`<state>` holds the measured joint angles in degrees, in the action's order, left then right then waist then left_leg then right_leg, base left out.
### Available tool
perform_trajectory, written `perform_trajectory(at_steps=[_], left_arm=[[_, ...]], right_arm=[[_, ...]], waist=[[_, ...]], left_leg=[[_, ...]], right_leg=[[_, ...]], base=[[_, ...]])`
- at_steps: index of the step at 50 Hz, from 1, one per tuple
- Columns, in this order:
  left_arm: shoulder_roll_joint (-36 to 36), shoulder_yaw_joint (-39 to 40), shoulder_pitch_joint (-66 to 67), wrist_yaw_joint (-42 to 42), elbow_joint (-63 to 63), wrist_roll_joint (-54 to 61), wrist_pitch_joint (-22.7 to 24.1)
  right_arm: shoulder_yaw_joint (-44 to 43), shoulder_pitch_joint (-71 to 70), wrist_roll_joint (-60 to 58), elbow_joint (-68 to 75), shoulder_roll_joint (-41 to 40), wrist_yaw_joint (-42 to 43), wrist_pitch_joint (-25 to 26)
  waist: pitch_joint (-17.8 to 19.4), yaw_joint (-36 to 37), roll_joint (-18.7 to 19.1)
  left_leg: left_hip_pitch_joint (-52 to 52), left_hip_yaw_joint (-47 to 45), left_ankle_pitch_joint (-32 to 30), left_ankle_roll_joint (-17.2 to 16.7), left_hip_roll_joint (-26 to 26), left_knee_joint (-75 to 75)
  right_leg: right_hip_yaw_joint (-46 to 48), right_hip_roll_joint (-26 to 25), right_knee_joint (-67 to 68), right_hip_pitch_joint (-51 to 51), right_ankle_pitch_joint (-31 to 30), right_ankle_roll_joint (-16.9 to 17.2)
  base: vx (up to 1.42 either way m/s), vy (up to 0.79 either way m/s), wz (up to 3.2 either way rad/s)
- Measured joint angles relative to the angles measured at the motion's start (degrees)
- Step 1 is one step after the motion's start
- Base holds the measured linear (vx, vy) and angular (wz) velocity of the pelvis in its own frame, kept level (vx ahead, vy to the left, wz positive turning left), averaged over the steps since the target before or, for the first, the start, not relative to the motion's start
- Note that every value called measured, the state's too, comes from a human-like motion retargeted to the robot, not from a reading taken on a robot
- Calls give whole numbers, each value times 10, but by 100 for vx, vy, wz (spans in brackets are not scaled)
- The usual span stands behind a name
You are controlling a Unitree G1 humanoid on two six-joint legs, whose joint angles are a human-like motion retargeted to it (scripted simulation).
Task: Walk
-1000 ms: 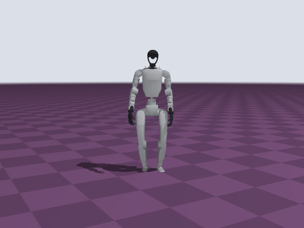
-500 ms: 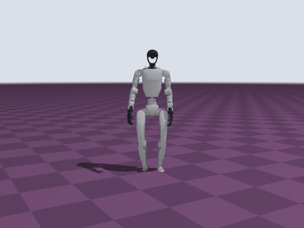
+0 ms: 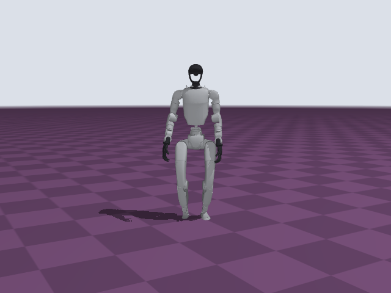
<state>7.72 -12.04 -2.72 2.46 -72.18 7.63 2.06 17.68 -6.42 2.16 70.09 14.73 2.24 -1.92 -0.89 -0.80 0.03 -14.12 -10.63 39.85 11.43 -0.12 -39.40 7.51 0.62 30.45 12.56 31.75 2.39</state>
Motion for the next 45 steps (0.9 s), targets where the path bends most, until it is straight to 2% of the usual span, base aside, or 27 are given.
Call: perform_trajectory(at_steps=[5, 10, 14, 18, 25, 33, 39, 45], left_arm=[[17, 6, -21, 8, 10, 0, -2], [25, 8, -25, 17, 14, 2, -5], [32, 10, -28, 21, 14, 4, -7], [38, 15, -36, 25, 10, 6, -11], [46, 27, -47, 32, 10, 5, -7], [51, 32, -53, 30, 25, -5, 5], [48, 37, -47, 24, 28, -2, 8], [42, 46, -38, 12, 18, 14, 7]], right_arm=[[-2, 3, 5, -1, -1, 0, 2], [-4, 5, 11, -5, -3, 2, 2], [-6, 5, 17, -12, -3, 5, 1], [-11, 3, 23, -16, -3, 8, 1], [-24, 2, 32, -14, -15, 16, 8], [-50, 2, 43, -1, -18, 19, 12], [-63, 8, 50, 7, -18, 19, 11], [-65, 8, 51, 13, -16, 19, 6]], waist=[[5, -4, -2], [15, -17, -13], [22, -31, -18], [26, -52, -19], [32, -77, 3], [35, -76, 21], [30, -77, 23], [33, -76, 35]], left_leg=[[10, -3, 7, 7, -12, 3], [29, -7, 7, 10, -35, 23], [49, -15, 3, 9, -50, 50], [70, -15, -7, 7, -64, 95], [105, -7, -16, 0, -57, 158], [140, -1, -16, -12, -42, 174], [162, -3, -21, -29, -26, 141], [165, 7, -102, -60, 16, 56]], right_leg=[[-8, 11, 42, 12, 17, 1], [-17, 37, 138, 47, 22, 10], [2, 82, 248, 99, 19, -1], [-6, 98, 303, 165, 15, -4], [-4, 80, 212, 245, -32, 15], [4, 51, 34, 261, -116, 49], [9, 51, 64, 250, -134, 35], [19, 23, 78, 202, -110, 1]], base=[[5, 6, -8], [5, 6, 0], [8, 5, -12], [14, 4, -2], [21, -1, -5], [24, -9, -9], [31, -12, -1], [35, -14, -11]])
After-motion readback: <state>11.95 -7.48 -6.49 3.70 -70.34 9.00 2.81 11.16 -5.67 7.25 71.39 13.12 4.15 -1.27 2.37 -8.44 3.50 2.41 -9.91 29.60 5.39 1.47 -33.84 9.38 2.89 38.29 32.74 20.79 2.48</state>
